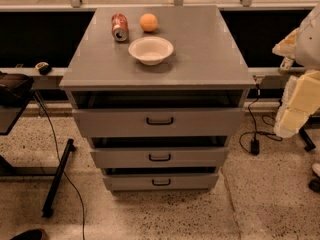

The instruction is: Open middle drawer

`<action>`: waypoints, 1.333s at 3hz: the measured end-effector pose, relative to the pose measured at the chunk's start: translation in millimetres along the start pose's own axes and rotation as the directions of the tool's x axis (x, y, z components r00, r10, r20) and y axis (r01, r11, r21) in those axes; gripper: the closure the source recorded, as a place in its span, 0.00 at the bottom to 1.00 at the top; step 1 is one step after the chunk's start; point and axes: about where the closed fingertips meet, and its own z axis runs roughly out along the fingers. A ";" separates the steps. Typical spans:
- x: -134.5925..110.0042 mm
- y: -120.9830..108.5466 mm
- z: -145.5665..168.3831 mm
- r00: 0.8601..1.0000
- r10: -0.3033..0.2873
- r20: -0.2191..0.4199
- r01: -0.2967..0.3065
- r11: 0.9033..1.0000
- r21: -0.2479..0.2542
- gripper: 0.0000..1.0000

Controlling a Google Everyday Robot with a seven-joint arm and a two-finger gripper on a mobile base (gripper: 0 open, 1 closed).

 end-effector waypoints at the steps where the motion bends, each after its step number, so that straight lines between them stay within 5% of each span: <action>1: 0.0 0.0 0.0 1.000 0.000 0.000 0.000 1.000 0.000 0.00; 2: 0.5 4.3 22.1 0.998 -0.016 0.060 0.016 1.000 0.001 0.00; 3: 0.3 39.5 78.7 0.979 -0.070 0.192 0.077 0.997 -0.031 0.00; 4: 9.3 50.9 102.6 0.973 -0.111 0.203 0.116 0.993 -0.010 0.00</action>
Offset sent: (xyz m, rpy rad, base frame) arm 0.0097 0.0172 -0.1171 0.2695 -0.0778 0.1571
